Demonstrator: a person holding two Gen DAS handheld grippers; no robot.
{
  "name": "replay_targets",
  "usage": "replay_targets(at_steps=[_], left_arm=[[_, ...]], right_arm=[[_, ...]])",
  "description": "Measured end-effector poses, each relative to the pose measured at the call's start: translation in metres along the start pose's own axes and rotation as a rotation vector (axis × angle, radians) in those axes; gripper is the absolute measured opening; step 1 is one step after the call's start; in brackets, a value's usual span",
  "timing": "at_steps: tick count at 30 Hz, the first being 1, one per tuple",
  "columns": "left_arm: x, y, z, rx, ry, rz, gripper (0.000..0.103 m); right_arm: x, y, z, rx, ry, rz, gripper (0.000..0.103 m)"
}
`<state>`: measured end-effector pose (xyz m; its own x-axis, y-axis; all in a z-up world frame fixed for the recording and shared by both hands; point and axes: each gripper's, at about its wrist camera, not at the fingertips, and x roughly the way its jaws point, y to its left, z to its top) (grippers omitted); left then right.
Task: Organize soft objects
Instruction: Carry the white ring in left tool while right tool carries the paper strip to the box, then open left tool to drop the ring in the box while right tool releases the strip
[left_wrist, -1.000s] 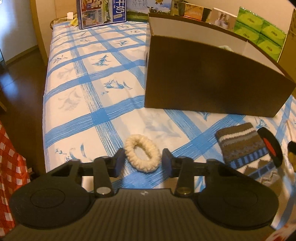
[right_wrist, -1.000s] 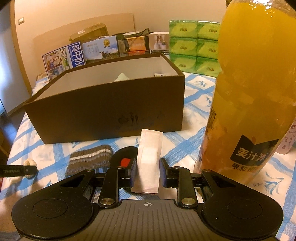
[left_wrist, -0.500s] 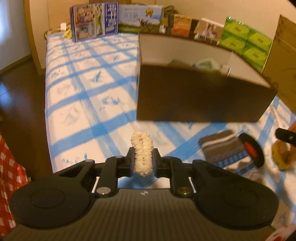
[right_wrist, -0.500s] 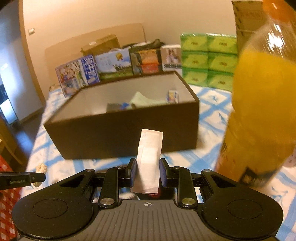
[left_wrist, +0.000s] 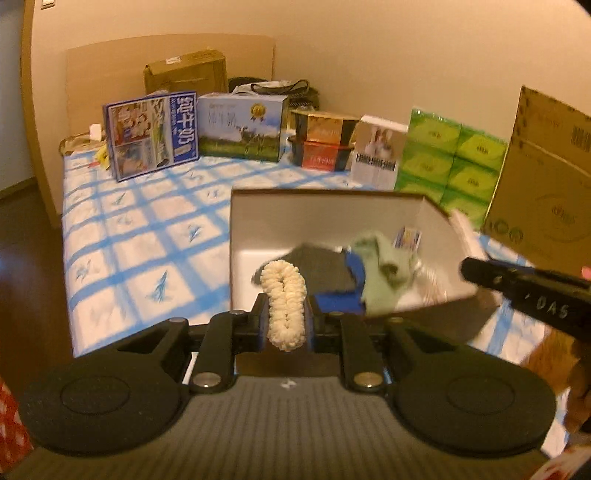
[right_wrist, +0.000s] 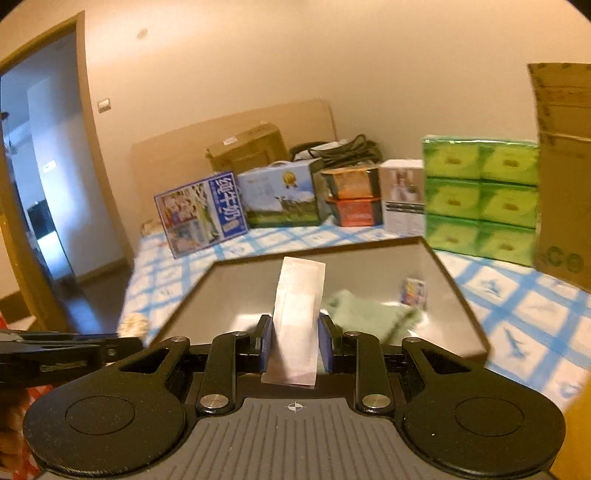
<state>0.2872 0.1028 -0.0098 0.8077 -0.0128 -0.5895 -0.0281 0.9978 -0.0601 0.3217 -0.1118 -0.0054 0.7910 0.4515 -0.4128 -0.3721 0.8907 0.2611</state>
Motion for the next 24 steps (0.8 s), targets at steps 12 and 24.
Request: replay_targets(at_steps=[12,24], left_arm=[[0.078,0.01,0.052,-0.055,0.052,-0.047,0.019],[0.124,0.022,0.072,-0.083,0.059,-0.073,0.053]], right_arm=[[0.092,-0.006,0.019,0.108,0.121,0.041,0.027],[0.12,-0.015,0.016,0.151,0.159,0.044,0.027]])
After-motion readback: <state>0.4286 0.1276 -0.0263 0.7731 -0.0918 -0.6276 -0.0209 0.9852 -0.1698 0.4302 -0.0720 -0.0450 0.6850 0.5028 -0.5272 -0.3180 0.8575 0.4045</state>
